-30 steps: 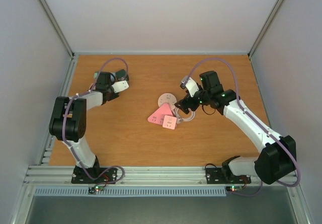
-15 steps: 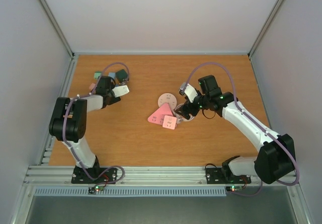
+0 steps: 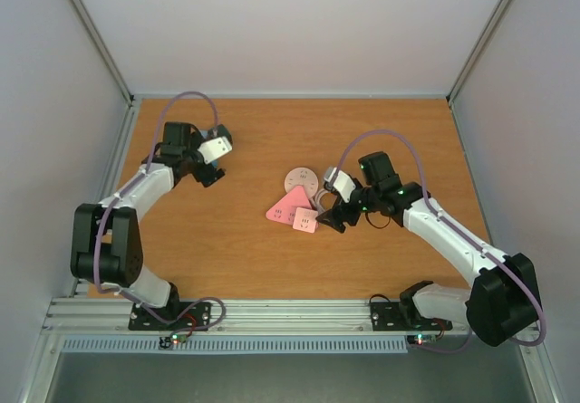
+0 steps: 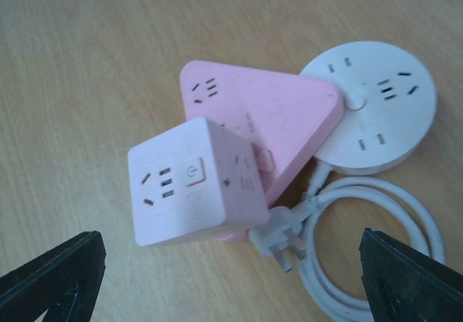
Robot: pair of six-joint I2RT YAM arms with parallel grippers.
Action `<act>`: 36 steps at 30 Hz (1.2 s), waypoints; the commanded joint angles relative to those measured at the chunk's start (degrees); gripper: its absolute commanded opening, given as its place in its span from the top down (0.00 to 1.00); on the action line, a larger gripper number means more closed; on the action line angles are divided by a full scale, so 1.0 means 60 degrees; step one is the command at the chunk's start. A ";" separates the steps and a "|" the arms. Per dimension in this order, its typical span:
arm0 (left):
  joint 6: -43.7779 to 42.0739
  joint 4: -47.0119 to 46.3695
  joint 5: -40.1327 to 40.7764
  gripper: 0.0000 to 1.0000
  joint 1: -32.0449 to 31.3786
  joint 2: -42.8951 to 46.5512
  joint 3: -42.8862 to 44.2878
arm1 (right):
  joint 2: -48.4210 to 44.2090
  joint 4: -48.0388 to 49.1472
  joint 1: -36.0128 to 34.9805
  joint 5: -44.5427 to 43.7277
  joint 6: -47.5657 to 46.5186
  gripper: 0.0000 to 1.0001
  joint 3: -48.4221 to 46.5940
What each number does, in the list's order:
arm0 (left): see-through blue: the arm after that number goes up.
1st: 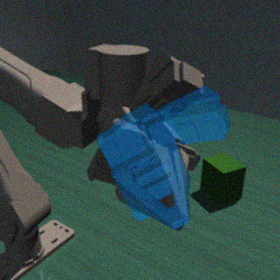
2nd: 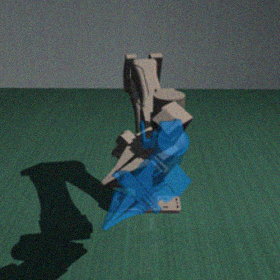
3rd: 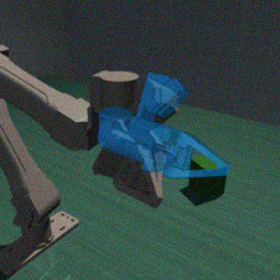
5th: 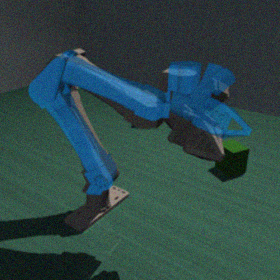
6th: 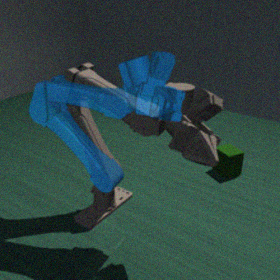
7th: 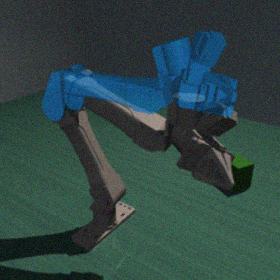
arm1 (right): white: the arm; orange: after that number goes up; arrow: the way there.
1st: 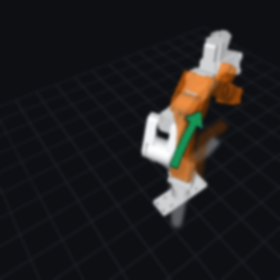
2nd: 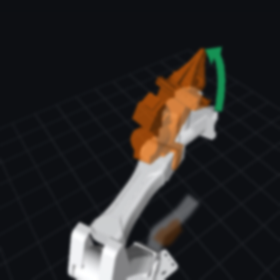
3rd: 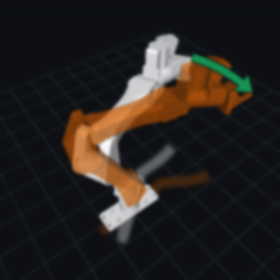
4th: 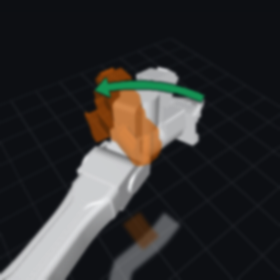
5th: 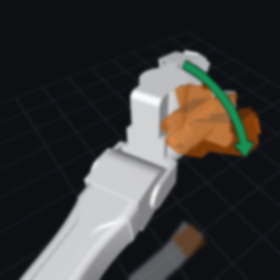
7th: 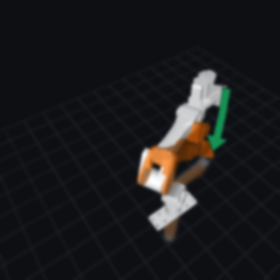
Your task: Pull the plug off the socket
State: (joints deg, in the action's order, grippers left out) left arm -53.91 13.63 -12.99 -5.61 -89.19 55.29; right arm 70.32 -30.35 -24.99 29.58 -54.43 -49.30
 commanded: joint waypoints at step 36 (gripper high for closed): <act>0.7355 0.1096 -0.5288 0.00 -0.1732 0.0501 0.0708 | 0.1665 0.3625 -0.2641 -0.2319 -0.2627 0.13 0.1332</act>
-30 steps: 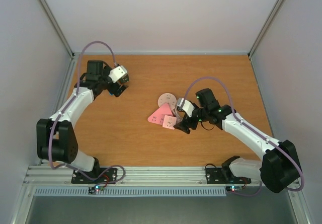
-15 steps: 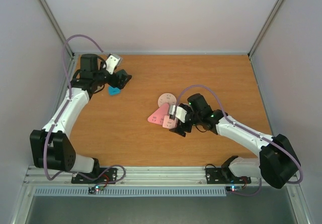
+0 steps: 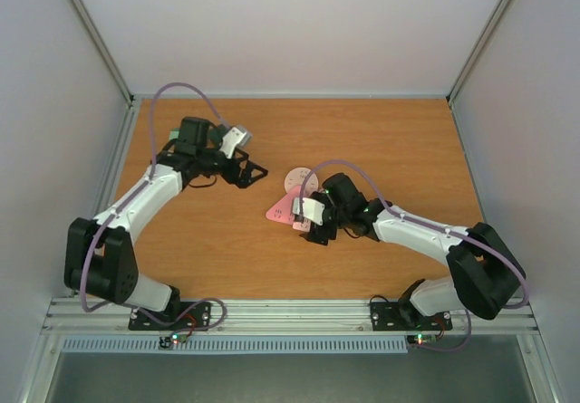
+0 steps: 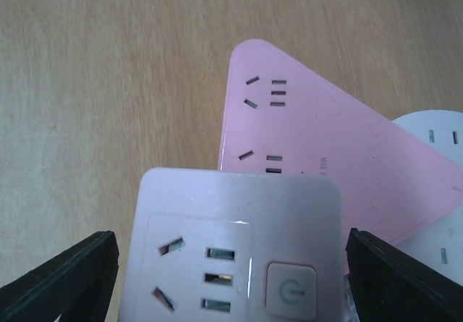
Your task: Pull the plug off the socket
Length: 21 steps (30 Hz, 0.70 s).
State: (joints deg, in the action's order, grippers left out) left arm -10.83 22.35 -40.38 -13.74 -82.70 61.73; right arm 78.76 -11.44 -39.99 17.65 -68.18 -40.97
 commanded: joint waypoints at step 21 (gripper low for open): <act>0.0270 -0.1274 -0.0910 0.14 -0.1552 -0.4290 0.0227 | 0.0481 0.0643 -0.0230 -0.0460 -0.0319 0.51 -0.0111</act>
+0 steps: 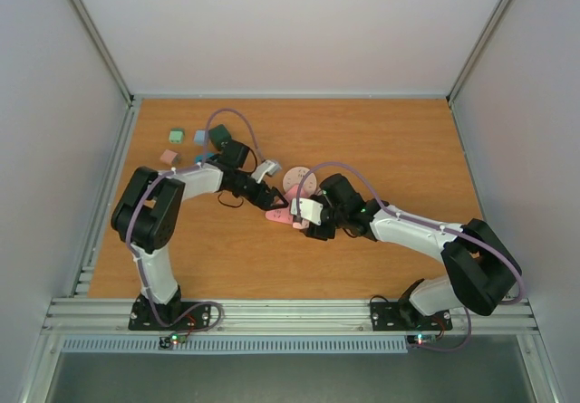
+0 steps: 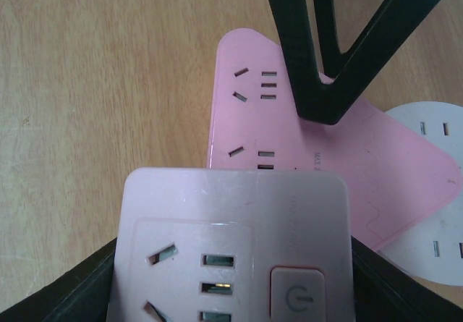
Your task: Pull the plug off the socket
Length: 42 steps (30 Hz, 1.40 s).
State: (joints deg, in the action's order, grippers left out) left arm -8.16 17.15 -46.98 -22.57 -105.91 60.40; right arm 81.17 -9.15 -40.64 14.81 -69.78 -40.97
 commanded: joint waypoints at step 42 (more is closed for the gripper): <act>0.0189 -0.0150 0.3772 0.37 -0.1037 -0.1763 0.0870 | -0.1131 -0.0496 -0.0114 0.1098 0.1135 0.76 -0.0736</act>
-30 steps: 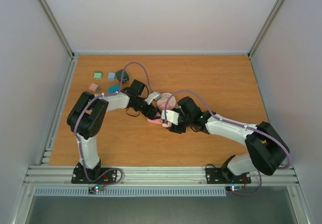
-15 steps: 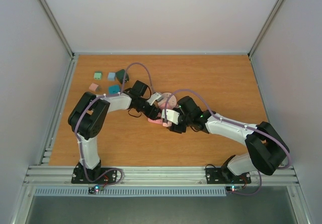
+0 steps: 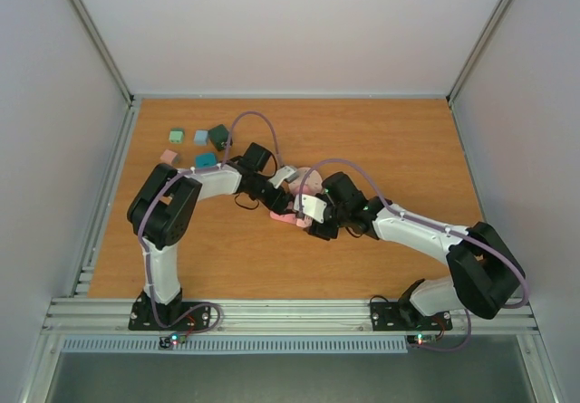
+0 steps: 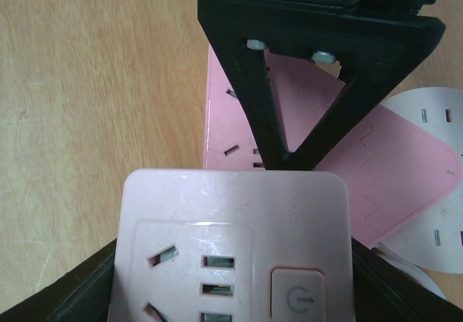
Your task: Pull the plug off the socket
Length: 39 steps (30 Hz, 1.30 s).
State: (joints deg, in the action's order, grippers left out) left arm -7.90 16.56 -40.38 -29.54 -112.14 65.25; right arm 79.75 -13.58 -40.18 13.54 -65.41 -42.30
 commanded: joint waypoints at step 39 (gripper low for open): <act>0.0897 -0.0867 -0.0042 0.00 0.0968 0.2507 0.0965 | -0.2275 -0.1937 0.0194 0.2206 0.3593 0.82 -0.1839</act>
State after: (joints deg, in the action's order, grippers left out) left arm -5.96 15.59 -38.79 -27.07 -102.43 72.44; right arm 67.79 -25.19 -40.47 25.08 -50.19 -50.26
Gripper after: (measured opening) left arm 0.995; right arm 0.665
